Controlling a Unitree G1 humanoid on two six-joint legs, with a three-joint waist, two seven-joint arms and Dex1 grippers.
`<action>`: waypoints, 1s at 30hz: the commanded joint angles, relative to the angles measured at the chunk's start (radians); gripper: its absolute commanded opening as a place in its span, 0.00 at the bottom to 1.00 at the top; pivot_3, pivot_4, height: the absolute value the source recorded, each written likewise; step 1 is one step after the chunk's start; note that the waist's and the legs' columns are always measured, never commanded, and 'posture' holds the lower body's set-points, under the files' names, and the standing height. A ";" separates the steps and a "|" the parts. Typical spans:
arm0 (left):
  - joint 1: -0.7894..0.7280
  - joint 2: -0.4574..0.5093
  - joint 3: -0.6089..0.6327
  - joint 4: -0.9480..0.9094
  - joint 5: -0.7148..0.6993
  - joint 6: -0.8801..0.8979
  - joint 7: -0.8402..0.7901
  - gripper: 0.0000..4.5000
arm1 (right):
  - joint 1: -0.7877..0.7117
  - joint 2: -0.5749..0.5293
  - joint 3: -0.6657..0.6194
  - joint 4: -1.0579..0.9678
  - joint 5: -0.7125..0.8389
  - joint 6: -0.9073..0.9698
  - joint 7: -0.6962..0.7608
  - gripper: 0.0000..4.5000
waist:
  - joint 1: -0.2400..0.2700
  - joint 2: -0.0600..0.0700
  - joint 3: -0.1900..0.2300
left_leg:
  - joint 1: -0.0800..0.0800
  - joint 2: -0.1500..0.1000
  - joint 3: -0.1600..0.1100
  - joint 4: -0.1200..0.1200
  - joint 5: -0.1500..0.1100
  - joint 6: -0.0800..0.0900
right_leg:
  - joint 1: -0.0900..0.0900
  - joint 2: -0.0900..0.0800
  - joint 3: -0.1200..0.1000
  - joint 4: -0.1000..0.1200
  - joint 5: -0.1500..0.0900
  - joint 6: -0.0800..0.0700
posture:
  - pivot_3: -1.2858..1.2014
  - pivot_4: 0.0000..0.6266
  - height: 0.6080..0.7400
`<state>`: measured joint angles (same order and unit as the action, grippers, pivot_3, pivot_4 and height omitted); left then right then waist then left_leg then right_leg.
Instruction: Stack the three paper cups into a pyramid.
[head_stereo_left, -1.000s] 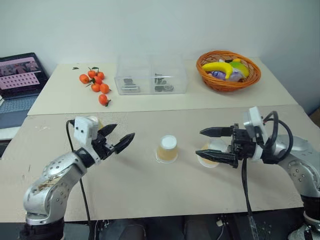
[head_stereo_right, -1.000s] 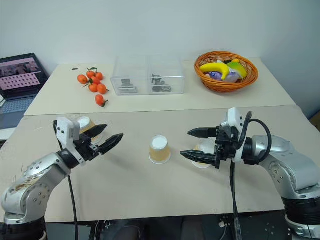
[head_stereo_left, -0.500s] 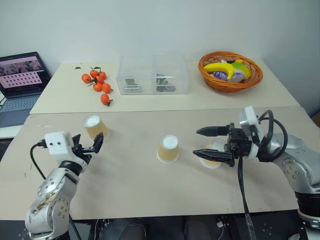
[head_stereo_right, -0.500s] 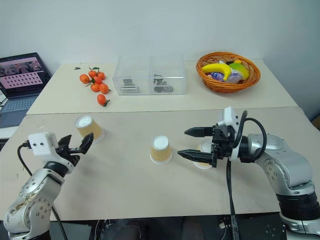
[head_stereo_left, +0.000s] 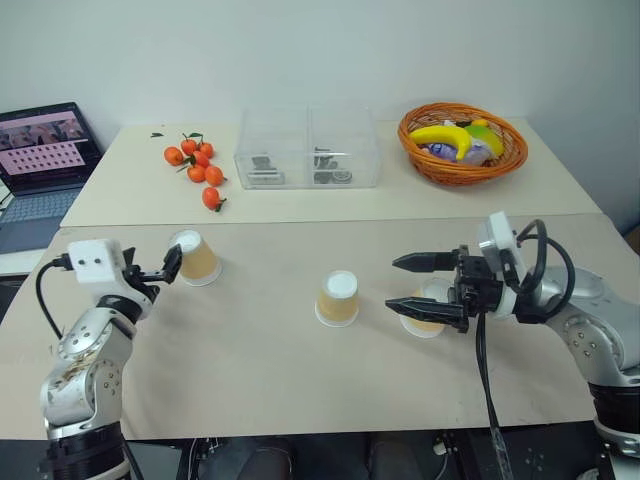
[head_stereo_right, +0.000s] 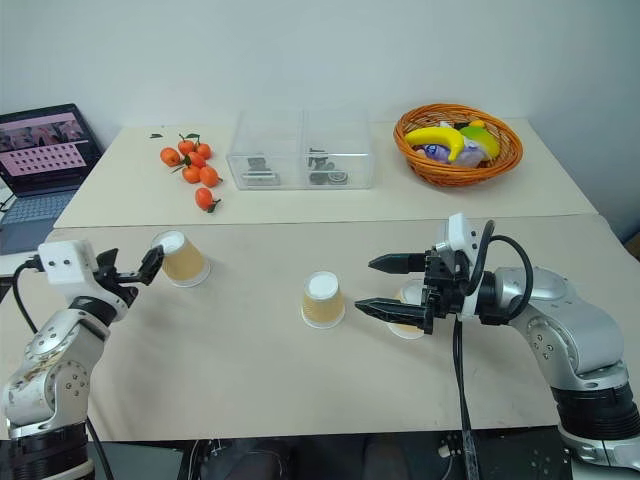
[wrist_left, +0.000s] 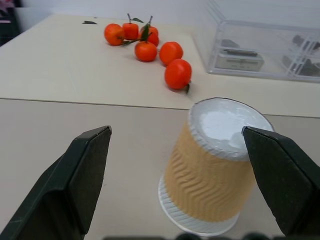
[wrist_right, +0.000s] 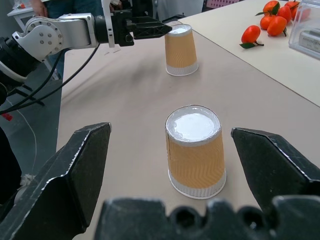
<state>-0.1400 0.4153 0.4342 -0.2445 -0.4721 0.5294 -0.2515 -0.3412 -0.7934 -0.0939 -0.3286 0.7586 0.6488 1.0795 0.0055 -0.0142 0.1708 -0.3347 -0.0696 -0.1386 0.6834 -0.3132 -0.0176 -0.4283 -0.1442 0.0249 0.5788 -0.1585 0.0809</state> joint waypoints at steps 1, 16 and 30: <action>0.018 0.005 0.012 -0.044 -0.019 -0.008 -0.012 1.00 | 0.008 -0.011 -0.049 -0.039 0.010 -0.020 -0.004 1.00 | -0.001 0.000 0.000 | 0.000 0.000 0.000 0.000 0.000 0.000 | 0.000 0.000 0.000 0.000 0.000 0.000 | 0.52 0.24 0.99; -0.085 0.027 -0.036 0.089 0.018 -0.061 -0.052 1.00 | 0.021 -0.014 -0.057 -0.060 0.014 -0.014 -0.016 1.00 | -0.001 0.000 0.000 | 0.000 0.000 0.000 0.000 0.000 0.000 | 0.001 0.000 0.000 0.000 0.000 0.000 | 0.52 0.24 0.99; -0.073 0.022 -0.011 0.116 0.002 -0.073 -0.054 1.00 | 0.043 -0.023 -0.077 -0.060 0.025 -0.003 -0.026 1.00 | -0.003 0.000 0.000 | 0.000 0.000 0.000 0.000 0.000 0.000 | 0.000 0.000 0.000 0.000 0.000 0.000 | 0.52 0.24 0.99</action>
<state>-0.2162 0.4330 0.4119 -0.1163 -0.4736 0.4827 -0.3056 -0.2939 -0.8040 -0.1362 -0.3646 0.7669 0.6494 1.0559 0.0020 -0.0144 0.1707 -0.3346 -0.0695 -0.1384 0.6834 -0.3131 -0.0178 -0.4286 -0.1442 0.0249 0.5789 -0.1582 0.0810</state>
